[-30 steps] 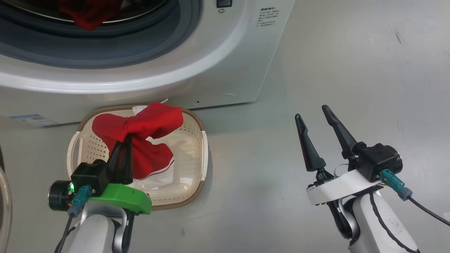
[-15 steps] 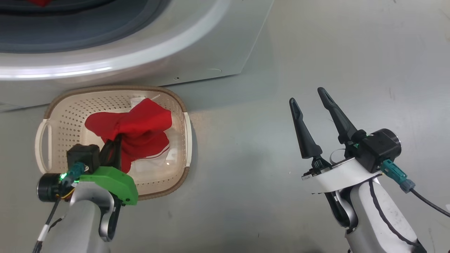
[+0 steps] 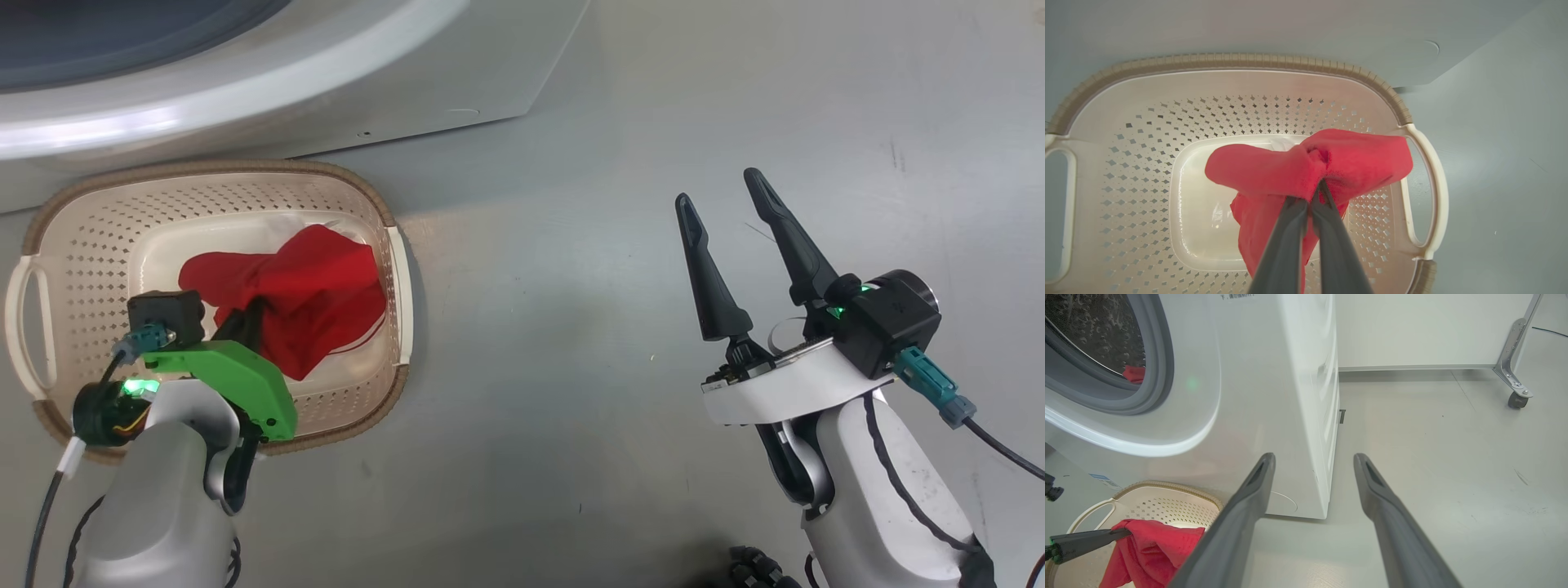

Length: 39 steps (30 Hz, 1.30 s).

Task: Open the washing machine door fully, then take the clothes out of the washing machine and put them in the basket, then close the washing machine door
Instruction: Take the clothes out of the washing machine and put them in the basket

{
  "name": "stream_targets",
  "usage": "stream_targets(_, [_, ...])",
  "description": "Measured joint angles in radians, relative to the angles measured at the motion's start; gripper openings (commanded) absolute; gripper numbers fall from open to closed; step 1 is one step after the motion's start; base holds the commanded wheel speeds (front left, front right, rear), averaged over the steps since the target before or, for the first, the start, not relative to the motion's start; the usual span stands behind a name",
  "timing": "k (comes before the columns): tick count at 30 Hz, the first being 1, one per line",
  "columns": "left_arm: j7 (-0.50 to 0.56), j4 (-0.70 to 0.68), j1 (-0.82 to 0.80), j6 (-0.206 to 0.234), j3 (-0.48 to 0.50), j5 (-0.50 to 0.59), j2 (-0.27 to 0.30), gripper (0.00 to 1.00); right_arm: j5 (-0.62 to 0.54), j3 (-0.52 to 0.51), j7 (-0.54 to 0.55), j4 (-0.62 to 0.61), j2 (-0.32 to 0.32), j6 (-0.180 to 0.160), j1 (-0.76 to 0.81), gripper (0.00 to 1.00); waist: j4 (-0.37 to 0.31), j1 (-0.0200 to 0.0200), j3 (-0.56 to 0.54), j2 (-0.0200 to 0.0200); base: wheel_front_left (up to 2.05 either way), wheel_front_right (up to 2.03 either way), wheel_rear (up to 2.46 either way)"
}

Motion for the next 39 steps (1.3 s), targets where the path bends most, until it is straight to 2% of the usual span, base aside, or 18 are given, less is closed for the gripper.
stream_targets(10, [0.027, 0.123, -0.073, -0.021, 0.022, -0.031, -0.002, 0.00, 0.000, -0.001, 0.000, 0.005, 0.000, -0.002, -0.011, 1.00, 0.001, 0.0000, 0.017, 0.0000, 0.00, 0.00, 0.00])
stream_targets(11, [0.027, 0.132, -0.078, -0.022, 0.025, -0.034, -0.002, 0.15, 0.000, -0.001, 0.000, 0.005, 0.000, -0.002, -0.015, 1.00, 0.002, 0.0000, 0.018, 0.0000, 0.00, 0.00, 0.00])
stream_targets(12, [0.027, 0.143, -0.083, -0.024, 0.025, -0.034, -0.002, 0.41, 0.000, -0.001, 0.000, 0.005, 0.000, -0.001, -0.018, 1.00, 0.003, 0.0000, 0.018, 0.0000, 0.00, 0.00, 0.00])
stream_targets(13, [0.024, 0.157, -0.089, -0.025, 0.030, -0.035, -0.002, 0.86, 0.000, -0.002, 0.000, 0.007, 0.000, -0.002, -0.020, 1.00, 0.004, 0.0000, 0.017, 0.0000, 0.00, 0.00, 0.00])
stream_targets(14, [0.023, 0.166, -0.094, -0.025, 0.029, -0.035, -0.002, 0.86, 0.000, -0.002, 0.000, 0.009, 0.000, -0.002, -0.020, 1.00, 0.004, 0.0000, 0.016, 0.0000, 0.00, 0.00, 0.00])
stream_targets(15, [0.016, 0.176, -0.098, -0.025, 0.030, -0.035, -0.002, 1.00, 0.000, -0.002, 0.000, 0.012, 0.000, -0.002, -0.021, 1.00, 0.005, 0.0000, 0.014, 0.0000, 0.00, 0.00, 0.00])
stream_targets(34, [-0.205, 0.224, -0.096, -0.023, 0.047, -0.035, -0.020, 1.00, -0.004, -0.020, 0.000, 0.059, 0.000, -0.007, -0.016, 1.00, 0.043, 0.0000, -0.088, 0.0000, 0.00, 0.00, 0.00])
stream_targets(39, [-0.232, 0.203, -0.070, -0.023, 0.043, -0.029, -0.032, 1.00, -0.016, -0.029, 0.000, 0.080, 0.000, -0.006, -0.005, 1.00, 0.058, 0.0000, -0.132, 0.0000, 0.00, 0.00, 0.00])
